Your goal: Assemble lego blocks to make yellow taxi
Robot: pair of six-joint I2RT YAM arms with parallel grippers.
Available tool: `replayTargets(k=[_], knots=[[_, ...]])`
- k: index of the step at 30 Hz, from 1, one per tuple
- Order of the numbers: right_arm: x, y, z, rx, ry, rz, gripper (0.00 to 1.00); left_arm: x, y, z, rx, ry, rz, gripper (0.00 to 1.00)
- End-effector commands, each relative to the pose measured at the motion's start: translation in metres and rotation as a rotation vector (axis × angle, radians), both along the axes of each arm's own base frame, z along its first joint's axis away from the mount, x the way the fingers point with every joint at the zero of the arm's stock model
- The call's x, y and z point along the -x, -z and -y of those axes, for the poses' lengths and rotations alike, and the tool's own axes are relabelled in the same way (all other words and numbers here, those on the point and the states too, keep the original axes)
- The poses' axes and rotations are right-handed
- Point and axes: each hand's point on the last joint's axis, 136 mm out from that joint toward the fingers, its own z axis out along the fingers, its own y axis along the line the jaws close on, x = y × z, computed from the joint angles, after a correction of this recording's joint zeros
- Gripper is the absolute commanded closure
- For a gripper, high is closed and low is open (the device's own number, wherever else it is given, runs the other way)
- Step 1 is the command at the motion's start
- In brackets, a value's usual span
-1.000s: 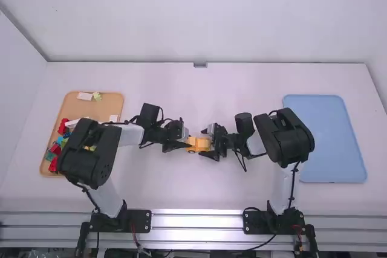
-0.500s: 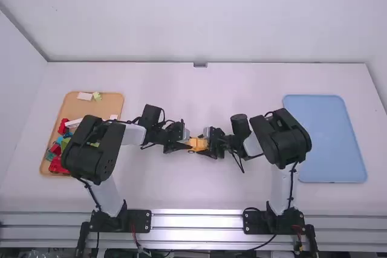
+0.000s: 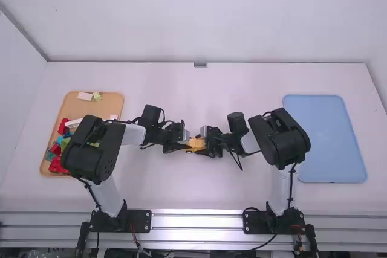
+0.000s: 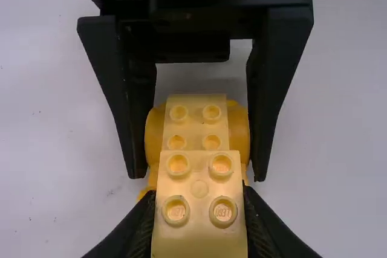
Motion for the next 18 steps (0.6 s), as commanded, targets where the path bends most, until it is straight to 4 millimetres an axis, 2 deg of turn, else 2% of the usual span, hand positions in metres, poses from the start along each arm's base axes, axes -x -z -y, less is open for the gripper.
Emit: replayTargets(k=[1, 18], knots=[[0.0008, 0.0149, 0.0049, 0.061, 0.037, -0.024, 0.41, 0.0003, 0.0021, 0.0017, -0.01, 0.013, 0.007, 0.83], [0.0059, 0.0086, 0.0017, 0.022, 0.005, -0.034, 0.39, -0.0015, 0.004, 0.0004, -0.025, 0.005, 0.014, 0.78]])
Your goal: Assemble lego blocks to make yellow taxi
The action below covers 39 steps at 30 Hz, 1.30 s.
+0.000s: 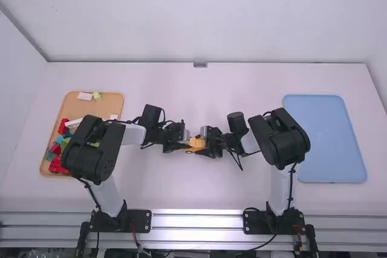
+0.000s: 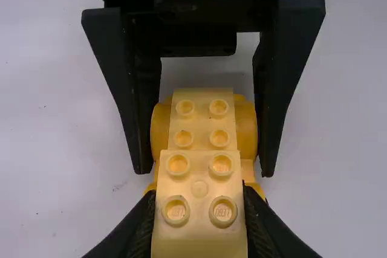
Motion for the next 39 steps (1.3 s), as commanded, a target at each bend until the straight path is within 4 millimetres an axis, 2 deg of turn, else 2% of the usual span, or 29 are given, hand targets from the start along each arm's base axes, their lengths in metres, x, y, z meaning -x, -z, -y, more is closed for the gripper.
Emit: replayTargets(k=[1, 3, 5, 6, 7, 10, 15, 19, 21, 23, 26, 27, 28, 29, 31, 33, 36, 37, 38, 39], knots=[[0.005, 0.01, 0.003, 0.031, 0.014, -0.032, 0.37, 0.001, 0.002, 0.001, -0.01, 0.013, 0.003, 0.75], [0.005, 0.01, 0.003, 0.031, 0.014, -0.033, 0.33, 0.002, 0.003, 0.001, -0.01, 0.013, -0.001, 0.66], [0.005, 0.01, 0.003, 0.031, 0.014, -0.033, 0.25, 0.003, 0.002, 0.002, -0.004, 0.016, -0.002, 0.54], [0.005, 0.01, 0.003, 0.031, 0.014, -0.033, 0.15, 0.005, -0.001, 0.004, 0.018, 0.027, -0.007, 0.46], [0.005, 0.01, 0.003, 0.031, 0.014, -0.034, 0.13, 0.005, -0.002, 0.005, 0.024, 0.03, -0.008, 0.45], [0.005, 0.01, 0.003, 0.031, 0.016, -0.037, 0.0, 0.006, -0.005, 0.007, 0.044, 0.04, -0.007, 0.38], [0.006, 0.011, 0.003, 0.034, 0.019, -0.049, 0.02, 0.005, -0.006, 0.006, 0.045, 0.038, -0.005, 0.34], [0.006, 0.013, 0.004, 0.042, 0.019, -0.03, 0.02, 0.008, -0.012, 0.01, 0.086, 0.058, -0.008, 0.25], [0.003, 0.015, 0.005, 0.057, 0.023, -0.009, 0.01, 0.006, -0.018, 0.009, 0.1, 0.057, -0.003, 0.24], [0.003, 0.014, 0.005, 0.051, 0.021, -0.007, 0.01, 0.005, -0.024, 0.008, 0.108, 0.054, 0.0, 0.2], [0.0, 0.011, 0.003, 0.044, 0.02, -0.003, 0.01, 0.004, -0.038, 0.003, 0.104, 0.038, 0.008, 0.07], [0.0, 0.011, 0.003, 0.043, 0.02, -0.002, 0.01, 0.004, -0.039, 0.003, 0.103, 0.037, 0.008, 0.07], [0.001, 0.011, 0.003, 0.042, 0.018, -0.002, 0.03, 0.005, -0.043, 0.001, 0.102, 0.033, 0.008, 0.04], [0.003, 0.01, 0.002, 0.034, 0.005, 0.005, 0.11, 0.007, -0.045, 0.001, 0.098, 0.033, 0.002, 0.03], [0.006, 0.007, 0.001, 0.014, -0.021, 0.015, 0.18, 0.007, -0.043, -0.001, 0.083, 0.025, -0.004, 0.03], [0.01, 0.004, 0.0, -0.008, -0.051, 0.031, 0.25, 0.009, -0.037, -0.004, 0.048, 0.009, -0.02, 0.08], [0.009, 0.004, 0.0, -0.004, -0.047, 0.032, 0.38, 0.012, -0.033, -0.006, 0.033, 0.004, -0.042, 0.25], [0.009, 0.005, 0.0, -0.001, -0.044, 0.032, 0.41, 0.013, -0.031, -0.007, 0.027, 0.001, -0.044, 0.33], [0.009, 0.005, 0.0, 0.0, -0.044, 0.03, 0.41, 0.013, -0.031, -0.007, 0.026, 0.001, -0.043, 0.34], [0.009, 0.005, 0.0, -0.001, -0.045, 0.029, 0.44, 0.013, -0.029, -0.008, 0.017, -0.003, -0.044, 0.42]])
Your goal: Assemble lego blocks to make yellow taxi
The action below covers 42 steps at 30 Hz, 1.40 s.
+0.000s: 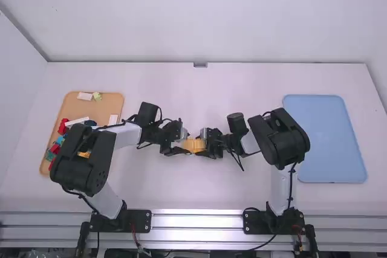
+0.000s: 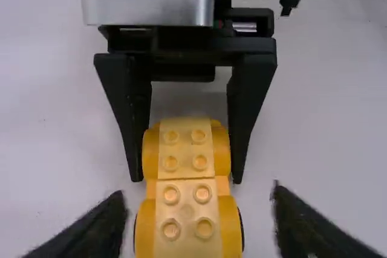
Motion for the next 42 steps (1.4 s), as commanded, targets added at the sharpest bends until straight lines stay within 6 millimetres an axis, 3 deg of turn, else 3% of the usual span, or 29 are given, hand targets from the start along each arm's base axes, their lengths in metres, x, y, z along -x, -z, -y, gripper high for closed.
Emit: replayTargets(k=[1, 3, 4, 5, 6, 17, 27, 31, 35, 38, 39, 40, 41, 42], knots=[[0.007, 0.003, -0.001, -0.008, -0.021, -0.015, 0.45, -0.001, 0.0, -0.003, -0.011, -0.006, 0.007, 0.48], [0.007, 0.003, -0.001, -0.008, -0.021, -0.015, 0.46, -0.001, 0.002, -0.004, -0.02, -0.011, 0.01, 0.65], [0.007, 0.003, -0.001, -0.008, -0.021, -0.016, 0.47, -0.001, 0.004, -0.004, -0.025, -0.012, 0.011, 0.83], [0.007, 0.003, -0.001, -0.008, -0.02, -0.016, 0.47, 0.0, 0.004, -0.004, -0.023, -0.012, 0.01, 0.93], [0.007, 0.003, -0.001, -0.007, -0.02, -0.016, 0.47, 0.001, 0.005, -0.004, -0.022, -0.01, 0.011, 0.98], [0.007, 0.002, -0.001, -0.009, -0.021, -0.015, 0.48, 0.006, 0.038, 0.01, -0.063, -0.014, -0.026, 0.98], [0.006, 0.003, 0.0, -0.007, -0.018, -0.015, 0.5, 0.003, 0.072, -0.013, -0.254, -0.087, -0.054, 0.98], [0.003, 0.006, 0.001, 0.012, -0.001, -0.008, 0.5, 0.002, 0.071, -0.014, -0.255, -0.088, -0.059, 0.98], [0.003, 0.005, 0.001, 0.011, -0.002, -0.007, 0.5, -0.001, 0.057, -0.004, -0.19, -0.062, -0.06, 0.98], [0.003, 0.006, 0.001, 0.013, 0.0, -0.006, 0.49, -0.007, 0.034, 0.005, -0.126, -0.041, -0.026, 0.82], [0.002, 0.007, 0.001, 0.019, 0.005, -0.004, 0.49, -0.012, 0.018, 0.008, -0.097, -0.038, 0.003, 0.44], [0.0, 0.008, 0.002, 0.028, 0.013, 0.0, 0.49, -0.019, 0.004, 0.008, -0.077, -0.042, 0.032, 0.17], [0.0, 0.008, 0.002, 0.03, 0.014, 0.001, 0.49, -0.021, 0.0, 0.008, -0.073, -0.045, 0.042, 0.01], [-0.001, 0.01, 0.003, 0.038, 0.022, 0.004, 0.49, -0.027, -0.014, 0.007, -0.053, -0.051, 0.074, 0.01]])
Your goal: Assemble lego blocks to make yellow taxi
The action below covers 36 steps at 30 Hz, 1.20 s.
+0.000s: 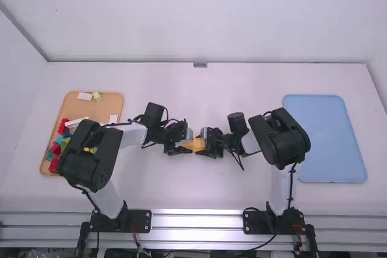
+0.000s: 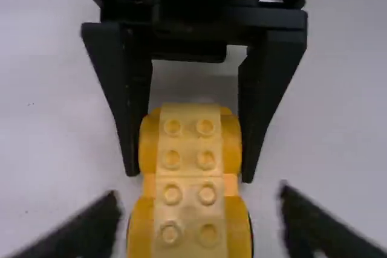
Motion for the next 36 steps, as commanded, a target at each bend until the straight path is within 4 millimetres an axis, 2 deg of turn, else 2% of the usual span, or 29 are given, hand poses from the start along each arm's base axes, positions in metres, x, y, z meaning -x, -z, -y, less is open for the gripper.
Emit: replayTargets(k=[1, 5, 7, 10, 16, 19, 21, 22, 24, 28, 32, 33, 36], knots=[[0.001, 0.01, 0.002, 0.038, 0.016, -0.001, 0.49, -0.024, -0.042, -0.003, 0.034, -0.028, 0.117, 0.01], [-0.005, 0.014, 0.004, 0.065, 0.041, 0.011, 0.49, -0.04, -0.087, -0.02, 0.062, -0.134, 0.167, 0.01], [-0.009, 0.015, 0.005, 0.078, 0.054, 0.021, 0.48, -0.044, -0.1, -0.029, 0.077, -0.185, 0.165, 0.01], [-0.021, 0.015, 0.005, 0.1, 0.081, 0.051, 0.43, -0.047, -0.119, -0.054, 0.092, -0.282, 0.172, 0.01], [-0.03, 0.014, 0.002, 0.118, 0.081, 0.035, 0.42, -0.04, -0.124, -0.08, 0.076, -0.357, 0.136, 0.01], [-0.029, 0.017, 0.003, 0.14, 0.055, 0.041, 0.38, -0.038, -0.122, -0.082, 0.074, -0.365, 0.125, 0.01], [-0.03, 0.018, 0.007, 0.151, 0.054, 0.032, 0.3, -0.037, -0.121, -0.081, 0.074, -0.362, 0.122, 0.01], [-0.033, 0.018, 0.01, 0.156, 0.065, 0.016, 0.11, -0.037, -0.121, -0.081, 0.074, -0.363, 0.121, 0.01], [-0.036, 0.017, 0.013, 0.16, 0.074, 0.001, 0.01, -0.038, -0.121, -0.083, 0.073, -0.367, 0.123, 0.01], [-0.041, 0.005, 0.028, 0.19, 0.114, -0.042, 0.01, -0.039, -0.122, -0.081, 0.076, -0.362, 0.133, 0.01], [-0.05, -0.02, 0.051, 0.261, 0.192, -0.065, 0.01, -0.04, -0.123, -0.084, 0.077, -0.374, 0.131, 0.01], [-0.055, -0.035, 0.06, 0.293, 0.227, -0.055, 0.01, -0.04, -0.123, -0.084, 0.081, -0.372, 0.128, 0.01], [-0.067, -0.071, 0.067, 0.288, 0.271, -0.009, 0.01, -0.034, -0.126, -0.077, 0.114, -0.34, 0.113, 0.01]])
